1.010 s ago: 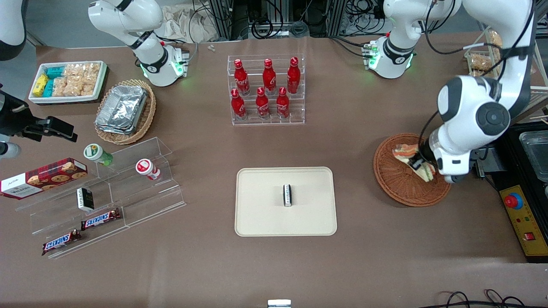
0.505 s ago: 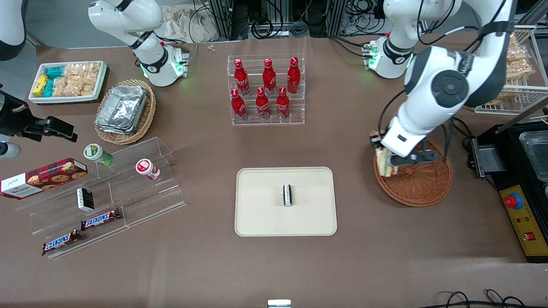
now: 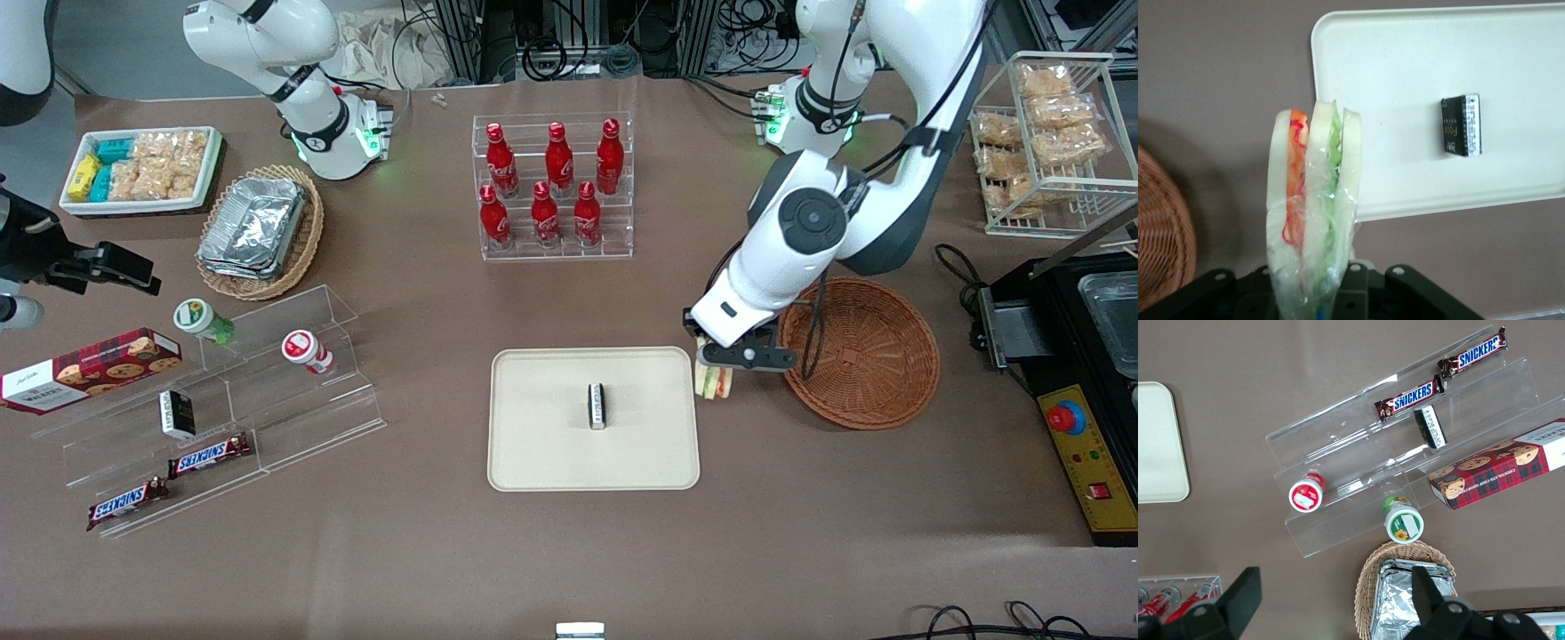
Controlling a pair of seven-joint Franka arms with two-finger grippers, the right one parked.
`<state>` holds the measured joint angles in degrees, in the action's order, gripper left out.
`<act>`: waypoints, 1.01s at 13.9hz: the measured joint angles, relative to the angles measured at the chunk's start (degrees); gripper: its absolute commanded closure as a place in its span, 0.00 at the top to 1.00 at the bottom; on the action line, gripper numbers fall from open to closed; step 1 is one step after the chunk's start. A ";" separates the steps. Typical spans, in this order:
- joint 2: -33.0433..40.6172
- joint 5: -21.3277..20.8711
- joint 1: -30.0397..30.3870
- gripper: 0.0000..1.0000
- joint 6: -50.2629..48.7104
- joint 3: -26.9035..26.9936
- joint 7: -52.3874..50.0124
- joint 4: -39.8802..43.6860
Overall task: Place sandwich from basket to tray
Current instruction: 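Carry the sandwich with the left gripper over to the cream tray, then lower the sandwich onto the tray beside the black packet and open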
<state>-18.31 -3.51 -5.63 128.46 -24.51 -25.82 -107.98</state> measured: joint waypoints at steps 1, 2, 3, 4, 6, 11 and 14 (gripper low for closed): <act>-2.25 -1.96 -0.65 0.00 1.44 -0.03 -1.18 0.79; -4.71 -4.76 -1.36 0.00 3.22 -0.05 -3.24 1.49; -7.19 -8.16 -2.03 0.00 4.89 -0.22 -6.02 2.05; -9.58 -11.65 -2.52 0.00 6.29 -0.53 -9.26 2.50; -13.39 -15.75 -2.92 0.00 7.38 -0.95 -13.39 3.41; -18.28 -16.59 -2.94 0.00 8.15 -0.93 -14.11 6.79; -19.10 -16.61 -2.95 0.07 9.15 -0.93 -14.41 6.87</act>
<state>-37.41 -20.12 -8.58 137.61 -25.44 -40.23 -101.11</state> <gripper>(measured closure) 0.797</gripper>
